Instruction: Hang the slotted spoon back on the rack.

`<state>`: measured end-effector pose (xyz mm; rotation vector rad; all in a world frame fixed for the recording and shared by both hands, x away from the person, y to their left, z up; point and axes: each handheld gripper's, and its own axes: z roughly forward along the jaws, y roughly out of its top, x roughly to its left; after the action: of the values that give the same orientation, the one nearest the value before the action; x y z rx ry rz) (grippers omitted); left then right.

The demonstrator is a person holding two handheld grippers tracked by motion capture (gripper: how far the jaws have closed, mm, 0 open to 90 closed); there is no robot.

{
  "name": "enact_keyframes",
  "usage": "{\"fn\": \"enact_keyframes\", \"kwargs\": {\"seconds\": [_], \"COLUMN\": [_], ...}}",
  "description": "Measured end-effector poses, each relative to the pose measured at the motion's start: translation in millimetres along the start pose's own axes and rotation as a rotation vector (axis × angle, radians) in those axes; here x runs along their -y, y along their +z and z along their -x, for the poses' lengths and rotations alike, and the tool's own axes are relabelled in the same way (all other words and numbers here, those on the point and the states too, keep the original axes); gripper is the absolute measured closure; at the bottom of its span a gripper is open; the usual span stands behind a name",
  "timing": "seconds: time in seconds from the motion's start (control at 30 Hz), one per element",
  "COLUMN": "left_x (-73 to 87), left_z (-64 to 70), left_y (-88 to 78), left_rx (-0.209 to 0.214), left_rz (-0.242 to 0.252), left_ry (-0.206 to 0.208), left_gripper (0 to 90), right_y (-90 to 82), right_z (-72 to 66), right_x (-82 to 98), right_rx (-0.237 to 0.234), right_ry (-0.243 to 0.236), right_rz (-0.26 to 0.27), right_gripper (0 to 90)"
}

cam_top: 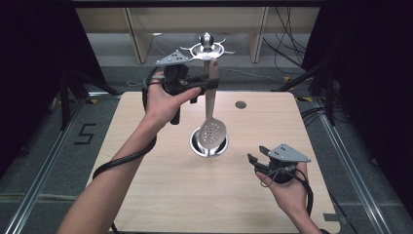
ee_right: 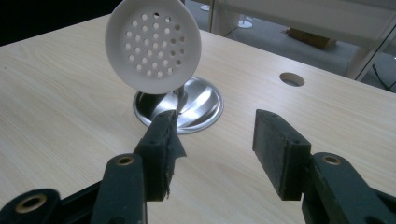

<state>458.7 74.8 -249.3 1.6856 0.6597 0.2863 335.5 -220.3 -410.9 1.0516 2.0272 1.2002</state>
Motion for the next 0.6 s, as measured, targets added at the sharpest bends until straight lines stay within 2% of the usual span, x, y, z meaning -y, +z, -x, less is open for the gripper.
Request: {"fn": "enact_keyframes", "kwargs": {"seconds": [0.07, 0.2, 0.3, 0.33, 0.37, 0.43, 0.47, 0.6], "left_x": [0.9, 4.5, 8.4, 10.1, 11.5, 14.8, 17.6, 28.2], "left_z": [0.6, 2.7, 5.8, 6.9, 7.4, 8.2, 8.8, 8.9], "left_y": [-0.4, -1.4, -3.9, -5.4, -7.2, -10.7, -13.8, -25.5], "left_rx": [-0.01, -0.032, -0.051, -0.062, -0.074, -0.087, -0.099, -0.135], "left_rz": [-0.004, -0.015, -0.017, -0.013, -0.014, -0.008, -0.008, -0.013], "left_ry": [0.006, 0.032, 0.062, 0.073, 0.085, 0.1, 0.106, 0.135], "left_gripper": [68.0, 60.0, 55.7, 53.9, 52.0, 48.3, 46.5, 40.9], "right_y": [1.5, -0.6, -0.8, -0.8, -2.0, -1.1, -1.5, -1.9], "right_z": [-1.0, -1.1, -0.9, -0.7, -2.0, 0.2, -1.0, -0.7], "right_x": [0.6, 0.0, 0.2, 0.3, 0.2, 0.5, 0.8, 1.6], "right_rx": [0.006, -0.008, 0.003, 0.005, -0.005, 0.009, 0.005, 0.005], "right_ry": [0.009, 0.013, 0.008, 0.006, 0.028, 0.001, 0.023, 0.025], "right_rz": [0.019, -0.006, 0.005, 0.005, -0.013, 0.008, 0.003, -0.001], "right_gripper": [50.4, 50.4, 50.4, 50.4, 50.3, 50.3, 50.3, 50.2]}}
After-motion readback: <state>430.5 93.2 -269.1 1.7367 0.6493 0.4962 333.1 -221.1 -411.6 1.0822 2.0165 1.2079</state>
